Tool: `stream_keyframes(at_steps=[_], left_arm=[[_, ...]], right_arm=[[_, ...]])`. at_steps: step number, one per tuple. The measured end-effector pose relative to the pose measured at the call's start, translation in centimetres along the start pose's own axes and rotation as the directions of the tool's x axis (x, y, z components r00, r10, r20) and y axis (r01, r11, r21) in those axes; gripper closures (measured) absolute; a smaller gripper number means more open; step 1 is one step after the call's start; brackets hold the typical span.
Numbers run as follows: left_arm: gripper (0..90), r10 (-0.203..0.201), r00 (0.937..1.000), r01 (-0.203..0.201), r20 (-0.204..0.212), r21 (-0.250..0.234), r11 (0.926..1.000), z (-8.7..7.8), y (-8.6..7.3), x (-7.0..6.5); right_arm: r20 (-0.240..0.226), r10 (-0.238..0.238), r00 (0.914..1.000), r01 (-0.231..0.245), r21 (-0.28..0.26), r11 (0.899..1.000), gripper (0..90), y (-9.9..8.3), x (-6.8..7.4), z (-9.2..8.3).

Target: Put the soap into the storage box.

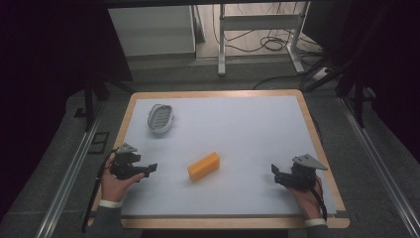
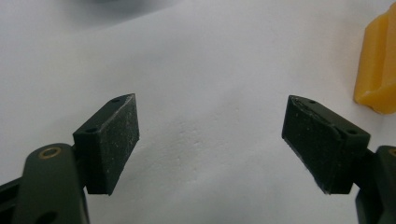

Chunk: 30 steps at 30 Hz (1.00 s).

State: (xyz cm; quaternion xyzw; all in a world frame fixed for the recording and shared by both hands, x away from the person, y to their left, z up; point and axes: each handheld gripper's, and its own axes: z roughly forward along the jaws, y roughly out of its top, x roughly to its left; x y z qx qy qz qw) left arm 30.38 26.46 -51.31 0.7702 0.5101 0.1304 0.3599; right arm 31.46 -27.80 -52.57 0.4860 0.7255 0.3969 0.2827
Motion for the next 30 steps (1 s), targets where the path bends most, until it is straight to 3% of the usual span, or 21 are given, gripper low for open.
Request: stream_keyframes(at_steps=[13, 25, 30], left_arm=[[20.2, -0.002, 0.9999, 0.002, -0.015, -0.026, 0.9997, -0.54, 0.18, -0.08], [19.6, -0.013, 0.9999, 0.013, -0.002, -0.02, 0.9997, -0.25, 0.28, -0.04], [19.6, -0.016, 0.9996, 0.015, -0.021, -0.02, 0.9997, -0.6, 0.28, 0.09]], right_arm=[[0.026, -0.007, 0.9996, 0.008, -0.045, 0.999, 9.6, -0.21, 0.18, -0.41], [0.024, -0.009, 0.9997, 0.01, -0.055, 0.998, 9.7, -0.27, 0.19, -0.54], [0.022, -0.007, 0.9997, 0.008, -0.052, 0.999, 9.6, -0.26, 0.16, -0.51]])
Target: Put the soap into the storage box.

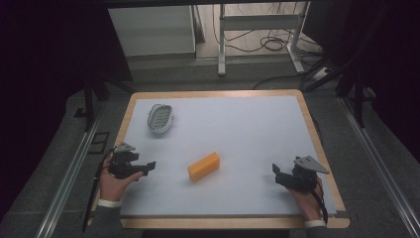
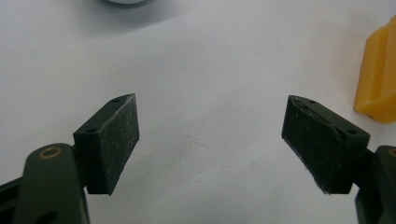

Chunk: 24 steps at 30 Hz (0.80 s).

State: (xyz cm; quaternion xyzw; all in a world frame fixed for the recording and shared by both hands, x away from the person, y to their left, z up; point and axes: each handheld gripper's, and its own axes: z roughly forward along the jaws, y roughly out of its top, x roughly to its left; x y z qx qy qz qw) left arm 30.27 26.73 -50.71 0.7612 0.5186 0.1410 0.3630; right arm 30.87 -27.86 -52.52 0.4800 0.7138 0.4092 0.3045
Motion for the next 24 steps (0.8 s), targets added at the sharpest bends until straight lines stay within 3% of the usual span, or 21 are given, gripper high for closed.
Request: stream_keyframes(at_steps=[4, 11, 24], left_arm=[[19.6, -0.002, 1.0, 0.002, 0.005, 0.008, 1.0, -0.1, 0.2, 0.1], [19.6, 0.014, 0.9995, -0.013, -0.027, 0.035, 0.9993, -0.3, 0.7, 0.0], [19.7, 0.082, 0.9964, -0.081, -0.02, 0.04, 0.9959, -1.7, 3.1, -0.8]], right_arm=[[0.0, -0.003, 1.0, 0.003, 0.003, 1.0, 9.7, 0.0, 0.1, 0.0], [-0.006, 0.013, 0.9999, -0.013, -0.005, 1.0, 9.7, 0.0, -0.2, 0.0], [0.001, 0.011, 0.9999, -0.011, 0.005, 1.0, 9.7, 0.0, -0.1, 0.1]])
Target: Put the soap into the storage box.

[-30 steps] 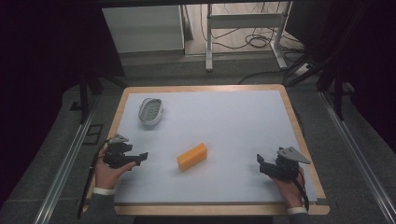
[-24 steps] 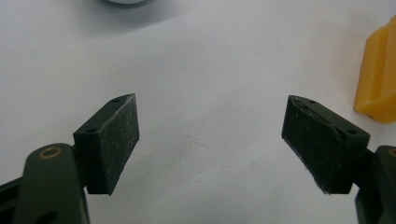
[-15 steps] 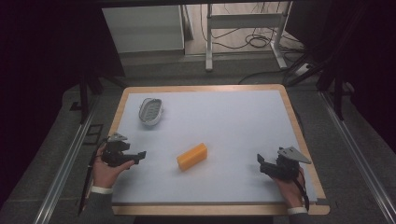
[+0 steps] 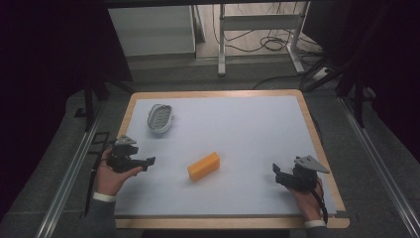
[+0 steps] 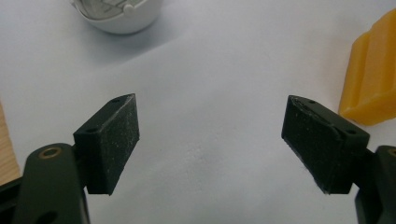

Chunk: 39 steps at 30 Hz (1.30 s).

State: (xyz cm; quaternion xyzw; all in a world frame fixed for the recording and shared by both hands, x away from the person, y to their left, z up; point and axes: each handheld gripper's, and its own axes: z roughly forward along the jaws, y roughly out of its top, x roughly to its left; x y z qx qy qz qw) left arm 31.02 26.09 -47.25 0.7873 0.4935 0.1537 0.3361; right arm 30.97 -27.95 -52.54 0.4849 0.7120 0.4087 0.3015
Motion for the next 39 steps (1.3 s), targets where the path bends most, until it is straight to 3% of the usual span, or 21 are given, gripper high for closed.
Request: stream_keyframes(at_steps=[6, 21, 39], left_arm=[[19.7, 0.009, 1.0, -0.009, 0.003, 0.005, 0.9999, 0.0, 0.6, -0.2], [19.5, 0.092, 0.9955, -0.093, 0.022, 0.006, 0.9957, -0.3, 3.4, -2.0], [19.5, 0.152, 0.9878, -0.153, 0.036, 0.026, 0.9879, 0.3, 4.9, -3.9]], right_arm=[[0.004, -0.003, 1.0, 0.003, 0.002, 1.0, 9.6, 0.0, 0.1, 0.0], [0.01, -0.007, 0.9999, 0.007, 0.005, 1.0, 9.7, 0.0, 0.1, 0.1], [0.012, -0.006, 0.9999, 0.006, 0.007, 1.0, 9.6, 0.0, 0.1, 0.1]])
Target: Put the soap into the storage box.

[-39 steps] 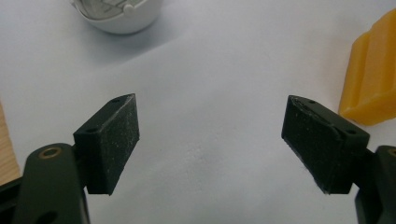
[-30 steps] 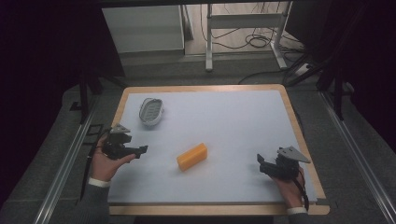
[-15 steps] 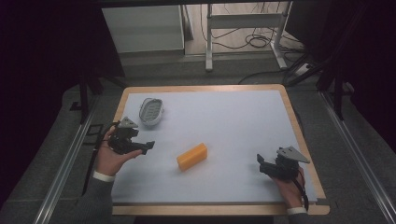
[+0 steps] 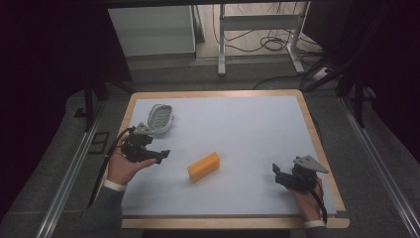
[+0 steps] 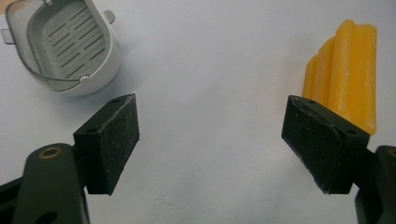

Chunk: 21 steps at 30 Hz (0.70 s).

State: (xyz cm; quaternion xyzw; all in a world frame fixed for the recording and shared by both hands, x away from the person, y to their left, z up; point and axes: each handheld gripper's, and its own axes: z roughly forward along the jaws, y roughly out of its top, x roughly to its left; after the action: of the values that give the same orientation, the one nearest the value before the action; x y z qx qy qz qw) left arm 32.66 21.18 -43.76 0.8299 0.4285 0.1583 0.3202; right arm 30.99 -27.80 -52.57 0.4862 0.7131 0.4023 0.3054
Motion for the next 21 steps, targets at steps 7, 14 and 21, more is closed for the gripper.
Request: stream_keyframes(at_steps=[7, 14, 21], left_arm=[[19.4, 0.041, 0.999, -0.041, 0.019, 0.015, 0.999, 0.7, 0.8, -1.3], [19.2, 0.075, 0.9964, -0.077, 0.04, 0.027, 0.9967, 1.5, 1.7, -2.7], [19.1, 0.103, 0.9932, -0.105, 0.054, 0.028, 0.9941, 2.1, 2.7, -3.7]], right_arm=[[-0.001, -0.001, 1.0, 0.001, 0.003, 1.0, 9.6, 0.0, 0.0, 0.0], [-0.002, -0.004, 1.0, 0.004, 0.007, 1.0, 9.6, 0.0, 0.0, 0.1], [-0.001, -0.004, 1.0, 0.004, 0.008, 1.0, 9.6, 0.0, 0.1, 0.1]])
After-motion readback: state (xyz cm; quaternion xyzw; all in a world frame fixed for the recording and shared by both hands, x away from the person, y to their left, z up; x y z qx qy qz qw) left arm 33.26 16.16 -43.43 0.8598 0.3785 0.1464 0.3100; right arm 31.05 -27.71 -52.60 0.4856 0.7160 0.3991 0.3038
